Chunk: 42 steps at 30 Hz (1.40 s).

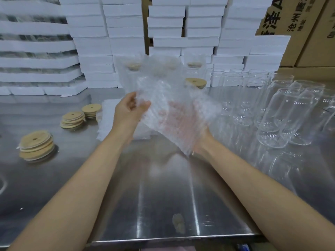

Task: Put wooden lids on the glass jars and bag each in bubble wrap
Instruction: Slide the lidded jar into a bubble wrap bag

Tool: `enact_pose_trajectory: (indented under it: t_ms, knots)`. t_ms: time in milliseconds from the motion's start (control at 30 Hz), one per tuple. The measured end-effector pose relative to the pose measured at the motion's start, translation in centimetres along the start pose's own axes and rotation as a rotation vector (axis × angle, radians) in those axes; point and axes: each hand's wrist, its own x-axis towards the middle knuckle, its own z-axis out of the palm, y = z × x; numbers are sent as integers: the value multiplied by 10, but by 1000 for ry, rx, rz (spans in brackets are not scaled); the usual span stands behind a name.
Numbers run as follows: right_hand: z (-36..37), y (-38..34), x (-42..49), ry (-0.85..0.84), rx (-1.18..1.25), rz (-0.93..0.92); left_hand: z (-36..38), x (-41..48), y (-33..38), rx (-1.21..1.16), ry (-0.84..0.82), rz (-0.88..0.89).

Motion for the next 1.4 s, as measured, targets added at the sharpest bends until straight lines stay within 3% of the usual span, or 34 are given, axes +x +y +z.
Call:
enact_pose_trajectory:
  t_ms: [67, 167, 267, 367, 400, 467, 500, 567, 667, 733, 867, 1000, 1100, 1200, 1333, 1400]
  knots:
    - [5, -4, 2, -41, 153, -33, -3, 4, 3, 25, 224, 137]
    - [5, 0, 7, -123, 57, -90, -12, 9, 8, -66, 401, 143]
    - [0, 6, 8, -237, 22, -35, -22, 14, 10, -60, 384, 28]
    - [1, 14, 15, -137, -67, 6, -27, 17, 8, -80, 355, -89]
    - [0, 18, 17, -84, -112, -14, -27, 16, 5, -1, 404, -80]
    - [-1, 23, 19, -24, -208, -61, -28, 10, 3, 411, 508, 97]
    - [0, 24, 20, -4, -242, -74, -25, 4, 4, 601, 488, 274]
    - [-1, 26, 20, 29, -251, -104, -14, -3, 5, 674, 227, 543]
    - [1, 23, 20, 75, -203, -177, 9, -19, 5, 638, -263, 496]
    - [3, 20, 17, 76, -168, -204, 18, -23, 0, 731, -390, 449]
    - [4, 16, 15, 129, -265, -318, 9, -15, -7, 708, -377, 470]
    - [3, 14, 14, 325, -470, -473, 0, -7, -5, 724, -219, 489]
    - [-1, 4, 9, 545, -733, -821, -2, -5, -5, 736, -88, 481]
    - [-8, -14, 10, 709, -1012, -1128, 4, -9, -7, 750, -79, 412]
    - [-26, -20, 14, 580, -1269, -886, 19, -21, -14, 788, -97, 363]
    - [-32, -16, 16, 543, -1215, -831, 25, -27, -16, 848, -122, 371]
